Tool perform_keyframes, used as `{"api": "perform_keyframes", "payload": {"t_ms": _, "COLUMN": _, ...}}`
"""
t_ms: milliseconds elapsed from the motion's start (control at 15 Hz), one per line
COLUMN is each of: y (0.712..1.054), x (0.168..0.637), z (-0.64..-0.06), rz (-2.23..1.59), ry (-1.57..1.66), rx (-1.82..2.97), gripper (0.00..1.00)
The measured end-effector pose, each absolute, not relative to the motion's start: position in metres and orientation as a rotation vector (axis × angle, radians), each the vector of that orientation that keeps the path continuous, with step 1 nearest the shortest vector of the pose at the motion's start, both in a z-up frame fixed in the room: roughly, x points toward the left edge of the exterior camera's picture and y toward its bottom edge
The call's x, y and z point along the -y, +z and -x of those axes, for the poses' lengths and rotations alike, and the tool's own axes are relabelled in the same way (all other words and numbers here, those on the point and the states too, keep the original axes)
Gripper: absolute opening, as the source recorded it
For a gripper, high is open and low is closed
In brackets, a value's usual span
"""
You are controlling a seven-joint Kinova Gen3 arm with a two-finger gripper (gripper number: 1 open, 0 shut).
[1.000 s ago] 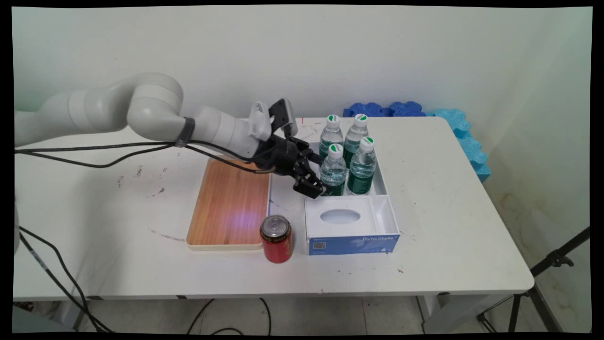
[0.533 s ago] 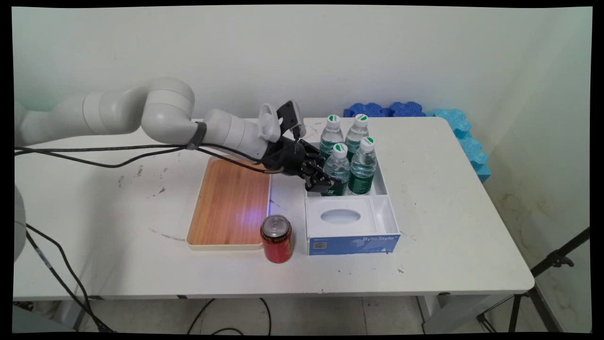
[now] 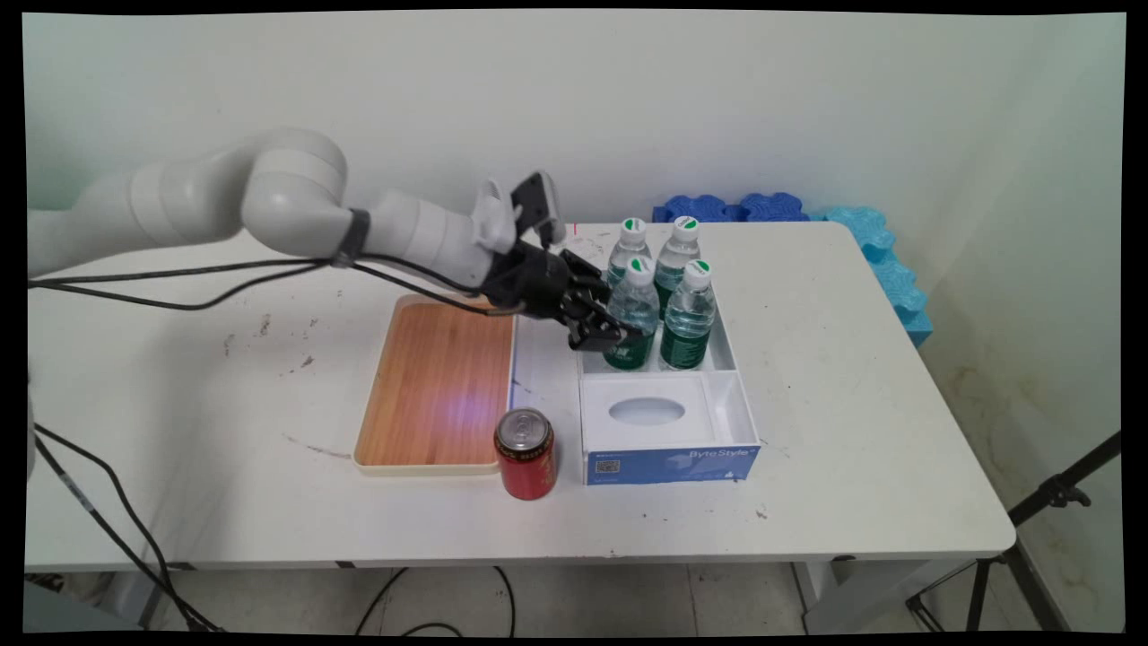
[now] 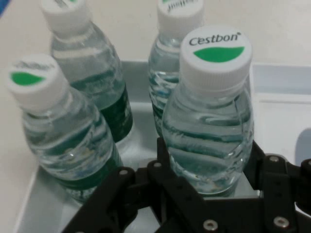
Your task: Place the picked object on the tray
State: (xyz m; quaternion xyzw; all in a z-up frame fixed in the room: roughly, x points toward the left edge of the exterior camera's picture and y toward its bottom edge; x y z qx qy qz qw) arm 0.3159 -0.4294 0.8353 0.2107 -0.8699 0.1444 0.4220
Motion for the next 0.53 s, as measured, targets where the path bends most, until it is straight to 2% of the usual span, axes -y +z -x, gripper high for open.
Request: {"api": "perform_keyframes", "payload": {"t_ms": 533, "y": 0.909, "x": 0.396, "z": -0.392, "rz": -0.391, "ry": 0.368, "rx": 2.164, "gripper": 0.00}}
